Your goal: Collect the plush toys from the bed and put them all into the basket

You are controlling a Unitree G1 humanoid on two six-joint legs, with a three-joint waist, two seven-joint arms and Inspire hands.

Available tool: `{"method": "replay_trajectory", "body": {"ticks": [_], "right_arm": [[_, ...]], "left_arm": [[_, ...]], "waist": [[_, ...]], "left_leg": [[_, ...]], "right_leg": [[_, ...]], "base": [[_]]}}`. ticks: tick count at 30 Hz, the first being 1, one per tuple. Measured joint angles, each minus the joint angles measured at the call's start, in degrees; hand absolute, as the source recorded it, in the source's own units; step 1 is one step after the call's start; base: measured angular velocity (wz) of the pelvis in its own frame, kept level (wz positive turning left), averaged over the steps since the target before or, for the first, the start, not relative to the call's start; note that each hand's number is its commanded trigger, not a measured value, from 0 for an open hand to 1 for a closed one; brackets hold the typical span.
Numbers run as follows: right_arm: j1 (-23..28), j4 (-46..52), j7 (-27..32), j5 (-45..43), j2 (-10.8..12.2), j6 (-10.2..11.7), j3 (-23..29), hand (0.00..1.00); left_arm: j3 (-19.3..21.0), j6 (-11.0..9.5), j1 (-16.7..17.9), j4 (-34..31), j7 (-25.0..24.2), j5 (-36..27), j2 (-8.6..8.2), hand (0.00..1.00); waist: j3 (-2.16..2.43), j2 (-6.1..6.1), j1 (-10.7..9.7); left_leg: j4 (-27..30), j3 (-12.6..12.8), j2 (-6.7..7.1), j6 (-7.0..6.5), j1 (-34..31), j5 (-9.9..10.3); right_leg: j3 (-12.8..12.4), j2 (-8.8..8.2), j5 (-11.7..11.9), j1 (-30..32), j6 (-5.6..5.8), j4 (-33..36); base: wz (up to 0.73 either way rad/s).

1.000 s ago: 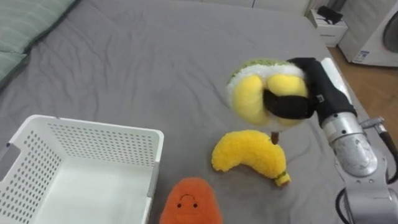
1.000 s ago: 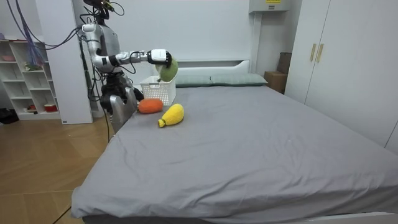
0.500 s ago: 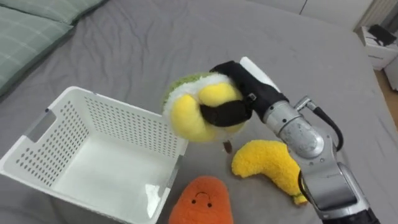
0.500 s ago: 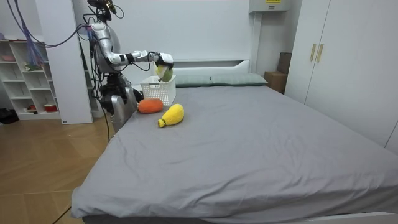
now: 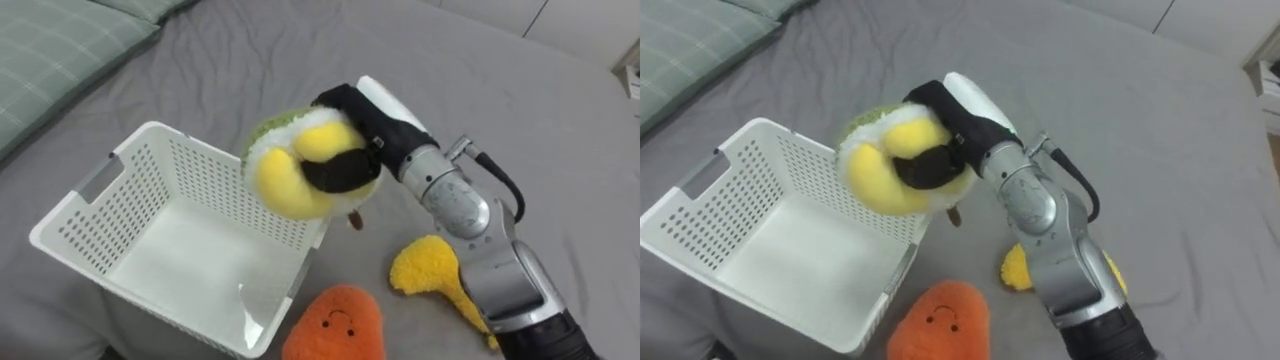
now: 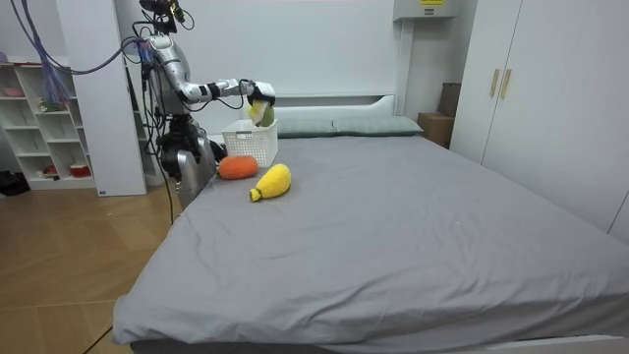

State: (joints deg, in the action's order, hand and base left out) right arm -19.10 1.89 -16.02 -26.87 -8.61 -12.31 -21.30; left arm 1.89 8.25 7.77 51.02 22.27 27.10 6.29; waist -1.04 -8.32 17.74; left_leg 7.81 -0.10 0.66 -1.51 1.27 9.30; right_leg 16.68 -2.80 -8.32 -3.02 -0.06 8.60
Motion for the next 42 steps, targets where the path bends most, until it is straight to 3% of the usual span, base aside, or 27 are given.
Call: {"method": "replay_trajectory", "body": {"ticks": [13,18,29,38,42], "right_arm": [[-1.2,-1.6,0.0,-0.1,0.5,-0.2,-2.9,0.0],[-1.6,-3.5,0.4,-0.1,1.7,-0.2,-2.8,0.0],[-1.7,-3.6,1.6,-0.2,1.5,-0.1,-2.8,0.0],[-1.6,-3.6,1.6,0.7,1.5,0.9,-2.5,0.0],[-1.6,-3.6,3.5,3.4,1.1,1.5,-1.7,0.0]], "left_arm": [[0.1,0.0,-0.9,0.0,0.0,0.0,0.1,0.0],[0.1,0.0,-1.0,0.0,-0.3,0.0,0.4,0.0],[-0.1,0.0,-1.2,0.0,-0.3,0.0,0.45,0.0],[0.0,0.1,-1.2,0.1,-0.7,0.0,0.4,0.0],[0.1,0.1,-1.2,2.0,-0.7,0.0,0.27,0.0]], "waist": [[-0.4,-0.58,2.9],[-0.48,-0.85,2.9],[-0.7,-0.62,2.7],[-0.74,0.4,2.5],[-0.41,1.25,2.1]], "left_leg": [[0.9,-2.0,0.35,-0.02,-1.4,-0.3],[1.0,-2.3,0.43,-0.03,-1.6,-0.4],[1.1,-2.4,0.52,-0.06,-1.6,-0.4],[1.2,-2.4,0.57,-0.07,-1.7,-0.4],[1.6,-2.3,0.91,-0.1,-1.6,-0.4]], "right_leg": [[2.5,-0.4,0.0,0.0,0.02,0.0],[3.0,-0.45,0.0,0.0,0.02,0.0],[3.2,-0.51,0.1,0.0,0.09,0.0],[3.1,-0.52,0.1,0.0,0.09,-0.1],[3.0,-0.53,0.1,0.0,0.09,0.0]], "base": [[0.09],[0.03],[0.0],[0.0],[0.0]]}}
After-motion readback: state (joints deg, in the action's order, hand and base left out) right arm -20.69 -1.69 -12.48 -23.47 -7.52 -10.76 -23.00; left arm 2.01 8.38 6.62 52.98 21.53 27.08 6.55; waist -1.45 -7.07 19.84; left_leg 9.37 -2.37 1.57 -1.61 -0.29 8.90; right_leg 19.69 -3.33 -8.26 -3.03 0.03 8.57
